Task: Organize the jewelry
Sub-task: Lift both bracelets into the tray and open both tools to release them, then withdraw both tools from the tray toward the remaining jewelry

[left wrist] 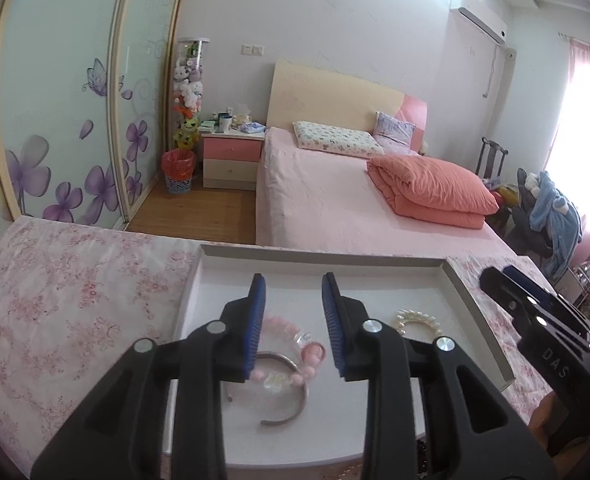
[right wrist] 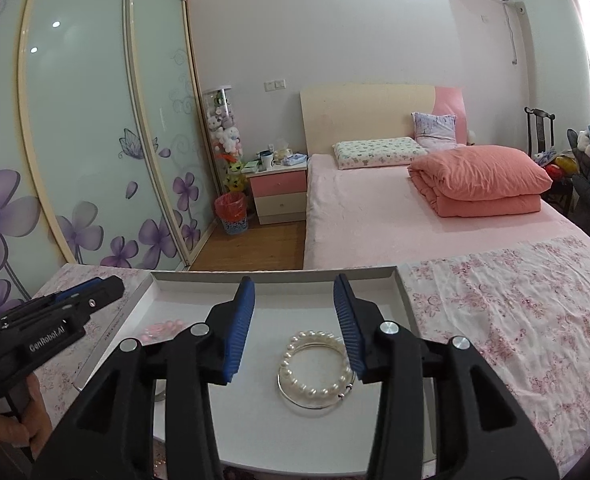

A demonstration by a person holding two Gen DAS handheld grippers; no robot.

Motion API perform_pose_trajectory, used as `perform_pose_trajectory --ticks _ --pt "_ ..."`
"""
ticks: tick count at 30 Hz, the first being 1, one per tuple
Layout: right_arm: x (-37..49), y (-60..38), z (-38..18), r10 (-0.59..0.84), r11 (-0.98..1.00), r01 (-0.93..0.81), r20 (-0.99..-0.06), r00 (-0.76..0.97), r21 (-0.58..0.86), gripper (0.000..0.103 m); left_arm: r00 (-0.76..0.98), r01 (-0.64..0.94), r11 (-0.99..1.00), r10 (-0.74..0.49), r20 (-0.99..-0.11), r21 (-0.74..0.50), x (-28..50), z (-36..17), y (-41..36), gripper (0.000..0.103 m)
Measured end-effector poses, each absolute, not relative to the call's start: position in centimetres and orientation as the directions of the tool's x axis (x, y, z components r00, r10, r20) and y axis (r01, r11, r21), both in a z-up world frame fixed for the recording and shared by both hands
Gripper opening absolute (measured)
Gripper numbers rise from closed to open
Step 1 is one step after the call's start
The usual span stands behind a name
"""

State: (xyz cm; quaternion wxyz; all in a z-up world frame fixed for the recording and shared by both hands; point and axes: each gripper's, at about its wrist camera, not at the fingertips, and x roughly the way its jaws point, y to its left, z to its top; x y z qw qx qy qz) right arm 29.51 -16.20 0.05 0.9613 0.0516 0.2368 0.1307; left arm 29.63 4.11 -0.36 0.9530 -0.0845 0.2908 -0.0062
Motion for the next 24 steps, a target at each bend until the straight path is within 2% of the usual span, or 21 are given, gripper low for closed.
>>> perform_pose_trajectory --ticks 15,24 --pt "27.6 -17.9 -0.1 0.258 0.965 -0.207 -0.449 0.855 0.161 0.043 0.821 -0.061 0.986 -0.039 -0.570 -0.156 26.8 -0.5 5.1 0.032" --pt "24.9 -19.9 -1.9 0.236 0.972 -0.191 -0.509 0.828 0.140 0.043 0.794 -0.046 0.986 -0.060 -0.604 -0.159 23.9 -2.1 5.1 0.036"
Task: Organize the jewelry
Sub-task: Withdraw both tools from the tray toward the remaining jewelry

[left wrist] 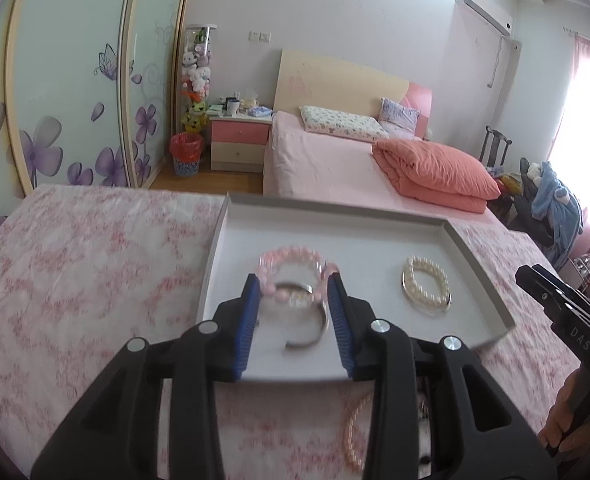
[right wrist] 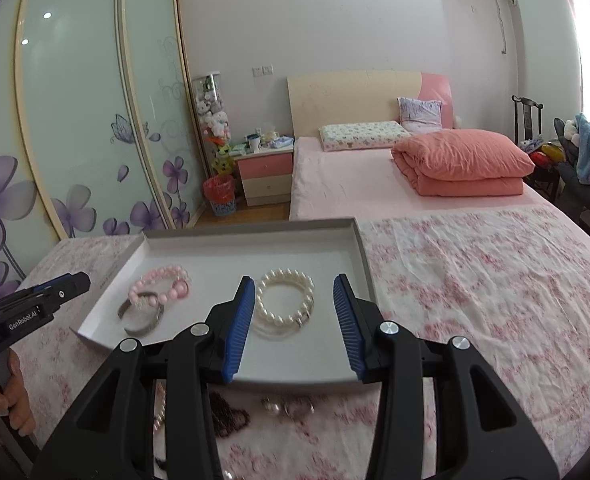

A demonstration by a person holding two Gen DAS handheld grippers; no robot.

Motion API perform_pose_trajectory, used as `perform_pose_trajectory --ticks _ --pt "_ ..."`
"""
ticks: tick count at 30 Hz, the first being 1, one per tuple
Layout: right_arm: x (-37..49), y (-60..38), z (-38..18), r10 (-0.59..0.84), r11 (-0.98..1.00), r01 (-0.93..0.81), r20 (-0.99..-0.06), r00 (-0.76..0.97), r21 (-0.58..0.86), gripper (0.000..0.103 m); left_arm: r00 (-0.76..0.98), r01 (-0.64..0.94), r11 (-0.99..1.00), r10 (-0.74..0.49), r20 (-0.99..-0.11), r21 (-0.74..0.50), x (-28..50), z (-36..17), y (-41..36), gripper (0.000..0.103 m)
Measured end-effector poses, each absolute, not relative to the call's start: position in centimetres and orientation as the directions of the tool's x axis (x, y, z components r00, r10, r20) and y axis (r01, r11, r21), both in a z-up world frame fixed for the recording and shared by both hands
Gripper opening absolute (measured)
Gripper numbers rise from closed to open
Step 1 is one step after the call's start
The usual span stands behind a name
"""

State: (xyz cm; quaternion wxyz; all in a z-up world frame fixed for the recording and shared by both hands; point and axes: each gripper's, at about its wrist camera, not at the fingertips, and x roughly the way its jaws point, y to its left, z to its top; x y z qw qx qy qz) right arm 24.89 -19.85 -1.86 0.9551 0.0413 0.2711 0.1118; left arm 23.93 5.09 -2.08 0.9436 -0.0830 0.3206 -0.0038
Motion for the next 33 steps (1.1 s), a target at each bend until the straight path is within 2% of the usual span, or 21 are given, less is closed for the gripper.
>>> perform_pose_trajectory --ticks 15,21,27,32,33 --pt "23.3 -19.7 -8.1 0.204 0.970 -0.233 -0.745 0.635 0.067 0.043 0.726 0.033 0.989 -0.122 -0.677 -0.142 19.9 -6.5 4.6 0.044" --pt "24.2 -18.6 -8.6 0.187 0.970 -0.238 -0.765 0.616 0.046 0.042 0.708 0.031 0.984 -0.147 -0.691 -0.177 20.1 -7.3 5.1 0.047" --pt "25.1 -18.1 -8.5 0.180 0.970 -0.240 -0.767 0.615 0.035 0.037 0.703 0.025 0.981 -0.153 -0.695 -0.191 20.3 -7.5 5.4 0.049" --pt "25.0 -17.7 -8.5 0.182 0.968 -0.249 -0.767 0.616 0.030 0.028 0.691 0.028 0.983 -0.150 -0.707 -0.182 20.6 -7.7 5.2 0.049" --pt "25.0 -17.8 -8.5 0.184 0.968 -0.249 -0.766 0.615 0.033 0.023 0.690 0.029 0.983 -0.151 -0.708 -0.181 20.6 -7.7 5.1 0.049"
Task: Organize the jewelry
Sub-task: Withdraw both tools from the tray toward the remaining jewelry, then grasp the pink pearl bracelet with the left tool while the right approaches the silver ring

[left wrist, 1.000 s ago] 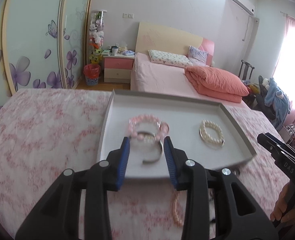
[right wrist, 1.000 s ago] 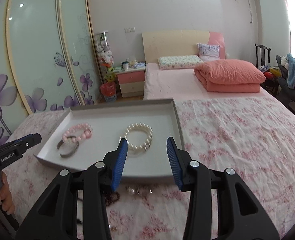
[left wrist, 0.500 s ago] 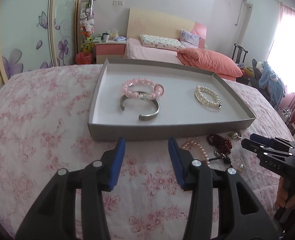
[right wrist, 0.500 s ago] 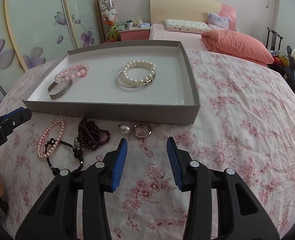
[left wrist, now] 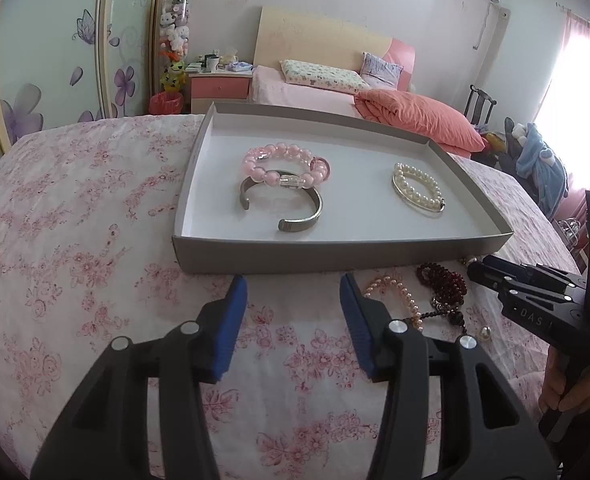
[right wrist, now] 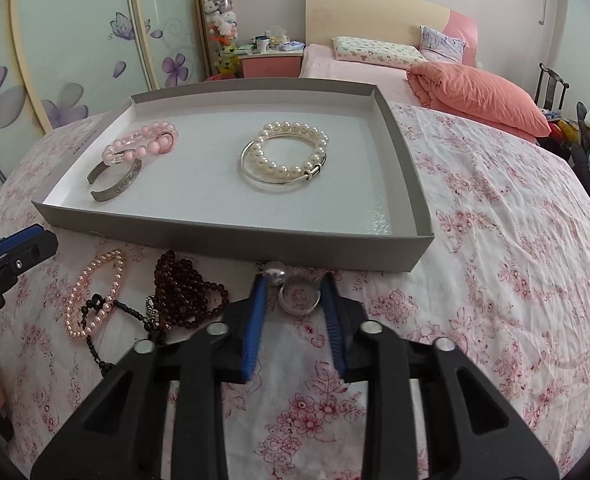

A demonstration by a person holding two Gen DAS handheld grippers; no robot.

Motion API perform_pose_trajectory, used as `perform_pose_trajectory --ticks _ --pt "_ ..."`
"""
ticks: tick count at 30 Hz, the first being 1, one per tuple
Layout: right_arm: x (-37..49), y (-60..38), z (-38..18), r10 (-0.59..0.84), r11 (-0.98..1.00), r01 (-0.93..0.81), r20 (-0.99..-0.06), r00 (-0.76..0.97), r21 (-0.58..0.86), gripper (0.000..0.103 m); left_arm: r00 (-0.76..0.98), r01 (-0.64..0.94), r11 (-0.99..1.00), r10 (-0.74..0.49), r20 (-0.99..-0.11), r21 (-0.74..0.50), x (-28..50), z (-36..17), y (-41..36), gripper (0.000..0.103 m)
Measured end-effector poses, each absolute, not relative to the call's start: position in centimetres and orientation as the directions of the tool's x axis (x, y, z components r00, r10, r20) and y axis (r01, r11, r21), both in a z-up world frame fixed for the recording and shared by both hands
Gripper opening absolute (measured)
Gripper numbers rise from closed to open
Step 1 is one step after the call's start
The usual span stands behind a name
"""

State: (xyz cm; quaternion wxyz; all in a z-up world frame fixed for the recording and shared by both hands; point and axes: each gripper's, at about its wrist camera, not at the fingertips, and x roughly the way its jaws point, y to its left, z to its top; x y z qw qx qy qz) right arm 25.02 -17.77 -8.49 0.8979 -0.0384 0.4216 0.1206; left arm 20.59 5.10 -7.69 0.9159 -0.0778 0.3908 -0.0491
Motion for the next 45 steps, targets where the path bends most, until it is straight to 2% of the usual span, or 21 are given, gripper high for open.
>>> perform_pose_trajectory --ticks 10,20,24,31,34,35,36,40,45 --pt "24.2 -18.8 -8.4 0.174 0.972 -0.232 -0.767 0.618 0.033 0.023 0.676 0.048 0.986 -0.149 -0.722 -0.158 21.0 -7.9 4.5 0.049" --pt "24.0 -18.9 -8.4 0.171 0.973 -0.231 -0.767 0.619 0.030 0.023 0.627 0.158 0.984 -0.169 -0.761 -0.088 21.0 -8.1 1.4 0.048" --pt "24.1 -19.0 -8.3 0.172 0.973 -0.230 -0.767 0.618 0.033 0.023 0.594 0.177 0.981 -0.170 -0.786 -0.078 21.5 -8.7 0.7 0.036" --pt "24.1 -19.0 -8.3 0.172 0.973 -0.229 -0.767 0.618 0.033 0.023 0.596 0.229 0.973 -0.120 -0.794 0.025 21.1 -9.1 -1.1 0.031" --pt "24.1 -19.0 -8.3 0.172 0.973 -0.229 -0.767 0.618 0.033 0.023 0.599 0.250 0.967 -0.121 -0.792 0.041 21.0 -9.0 -1.7 0.017" --pt "24.1 -19.0 -8.4 0.172 0.973 -0.229 -0.768 0.618 0.034 0.023 0.600 0.256 0.965 -0.116 -0.791 0.052 21.1 -9.0 -2.1 0.008" --pt "24.1 -19.0 -8.4 0.172 0.973 -0.229 -0.768 0.617 0.034 0.023 0.601 0.258 0.964 -0.113 -0.791 0.058 21.1 -9.0 -2.2 0.007" --pt "24.1 -19.0 -8.3 0.173 0.973 -0.229 -0.768 0.617 0.035 0.023 0.604 0.250 0.968 -0.154 -0.782 0.002 21.2 -8.8 -1.7 0.006" --pt "24.2 -19.0 -8.4 0.174 0.973 -0.229 -0.768 0.617 0.037 0.023 0.661 0.210 0.974 -0.203 -0.722 -0.082 20.7 -6.9 0.3 0.006"
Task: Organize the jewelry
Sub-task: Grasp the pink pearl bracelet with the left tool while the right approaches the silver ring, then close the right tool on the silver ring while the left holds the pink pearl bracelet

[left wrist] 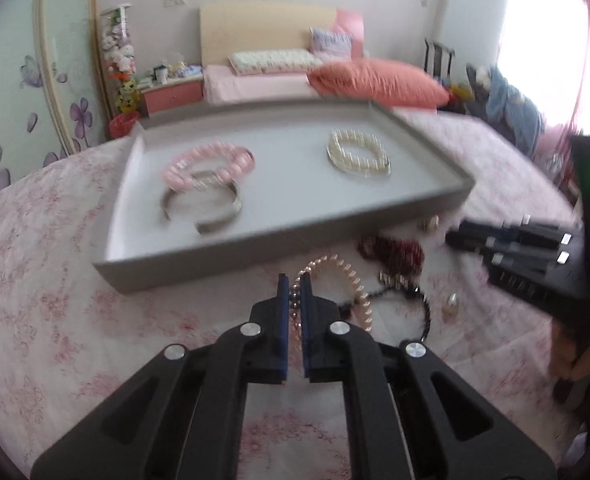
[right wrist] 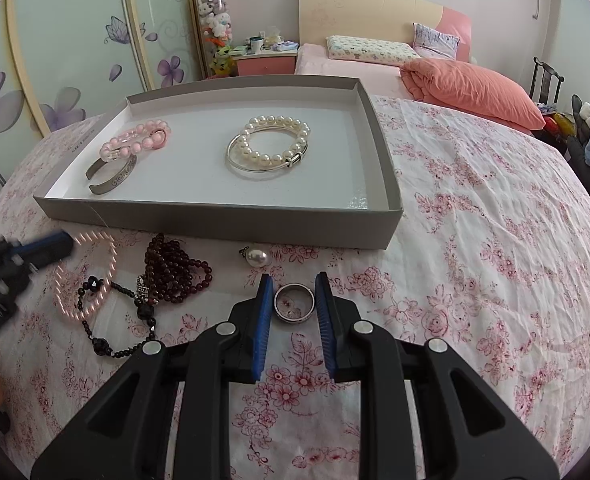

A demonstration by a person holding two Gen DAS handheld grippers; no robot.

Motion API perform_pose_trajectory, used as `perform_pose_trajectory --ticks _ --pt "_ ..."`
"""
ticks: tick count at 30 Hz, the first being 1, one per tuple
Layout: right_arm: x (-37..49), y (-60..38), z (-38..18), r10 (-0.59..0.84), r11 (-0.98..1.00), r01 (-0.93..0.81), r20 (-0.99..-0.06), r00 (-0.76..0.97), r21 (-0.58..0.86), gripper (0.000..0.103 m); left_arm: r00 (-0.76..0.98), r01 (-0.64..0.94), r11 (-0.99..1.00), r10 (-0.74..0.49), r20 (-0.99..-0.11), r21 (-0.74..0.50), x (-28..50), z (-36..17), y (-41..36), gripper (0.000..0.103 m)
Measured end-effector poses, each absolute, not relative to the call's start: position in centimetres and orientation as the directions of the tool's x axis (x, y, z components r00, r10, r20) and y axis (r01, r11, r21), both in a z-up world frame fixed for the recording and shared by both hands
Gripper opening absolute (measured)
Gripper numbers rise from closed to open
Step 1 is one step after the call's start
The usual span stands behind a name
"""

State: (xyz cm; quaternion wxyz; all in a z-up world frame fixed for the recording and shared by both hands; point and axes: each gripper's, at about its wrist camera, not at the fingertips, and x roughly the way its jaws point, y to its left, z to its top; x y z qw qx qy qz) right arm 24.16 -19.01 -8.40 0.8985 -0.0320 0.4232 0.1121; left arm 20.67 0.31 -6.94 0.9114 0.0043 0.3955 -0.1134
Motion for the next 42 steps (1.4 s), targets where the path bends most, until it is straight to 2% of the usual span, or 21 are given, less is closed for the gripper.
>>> perform_pose_trajectory --ticks 5,19,42 --pt "24.2 -19.0 -8.4 0.174 0.973 -0.229 -0.768 0.617 0.036 0.023 0.701 0.160 0.982 -0.186 -0.688 -0.102 20.3 -5.3 2.6 0.006" --pt "24.2 -19.0 -8.4 0.175 0.973 -0.229 -0.768 0.616 0.038 0.023 0.625 0.016 0.997 -0.066 -0.778 -0.072 21.4 -8.7 6.1 0.006" --pt "24.2 -19.0 -8.4 0.173 0.973 -0.229 -0.768 0.617 0.034 0.023 0.622 0.001 0.998 -0.047 -0.782 -0.059 21.3 -8.8 6.1 0.006"
